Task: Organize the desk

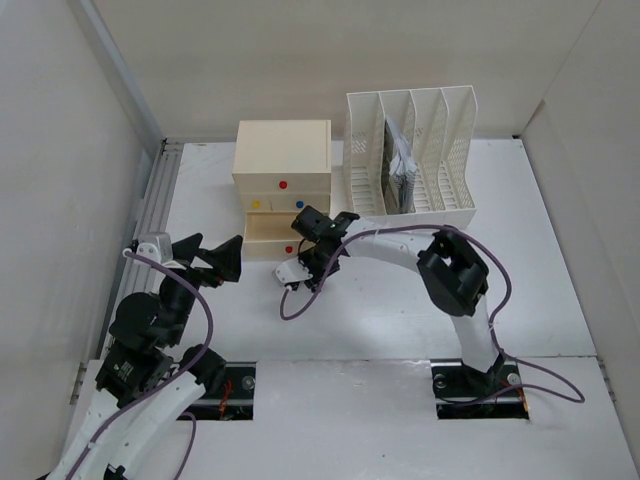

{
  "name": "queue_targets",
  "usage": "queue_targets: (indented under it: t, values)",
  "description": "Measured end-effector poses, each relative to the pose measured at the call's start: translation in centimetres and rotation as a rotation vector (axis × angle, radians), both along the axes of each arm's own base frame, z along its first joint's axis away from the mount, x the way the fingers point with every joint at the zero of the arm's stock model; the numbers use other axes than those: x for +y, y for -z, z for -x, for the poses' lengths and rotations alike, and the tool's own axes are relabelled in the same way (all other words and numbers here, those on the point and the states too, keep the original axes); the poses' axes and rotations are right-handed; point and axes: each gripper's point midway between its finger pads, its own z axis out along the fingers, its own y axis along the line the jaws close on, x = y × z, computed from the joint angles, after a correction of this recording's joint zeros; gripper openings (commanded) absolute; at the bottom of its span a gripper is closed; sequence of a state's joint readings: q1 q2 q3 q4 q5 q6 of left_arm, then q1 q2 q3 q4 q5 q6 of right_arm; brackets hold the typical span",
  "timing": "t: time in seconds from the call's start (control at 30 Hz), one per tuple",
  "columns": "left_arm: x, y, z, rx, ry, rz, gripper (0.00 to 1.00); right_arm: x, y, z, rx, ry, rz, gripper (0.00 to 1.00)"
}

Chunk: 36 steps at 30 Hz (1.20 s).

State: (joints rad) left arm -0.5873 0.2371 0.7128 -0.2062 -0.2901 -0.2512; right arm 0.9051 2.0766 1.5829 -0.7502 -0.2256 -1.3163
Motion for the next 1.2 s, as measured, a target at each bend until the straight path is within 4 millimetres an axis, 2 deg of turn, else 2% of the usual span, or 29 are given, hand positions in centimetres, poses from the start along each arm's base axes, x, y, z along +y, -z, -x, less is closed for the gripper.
queue_targets:
  t: [0.33, 0.57, 0.9, 1.2]
  values:
    - [-0.1, 0.2, 0.0, 0.006, 0.001, -0.004, 0.98, 1.2, 0.1, 0.2, -0.054, -0.021, -0.007, 0.46]
    - [-0.1, 0.2, 0.0, 0.006, 0.001, -0.005, 0.98, 1.8, 0.1, 1.2, -0.084, -0.066, -0.016, 0.46]
    - [-0.1, 0.2, 0.0, 0.006, 0.001, -0.005, 0.98, 3.1, -2.1, 1.6, -0.131, -0.094, -0.078, 0.45]
    - [-0.1, 0.2, 0.0, 0.006, 0.001, -0.005, 0.98, 3.5, -2.0, 2.1, -0.134, -0.140, -0.076, 0.45]
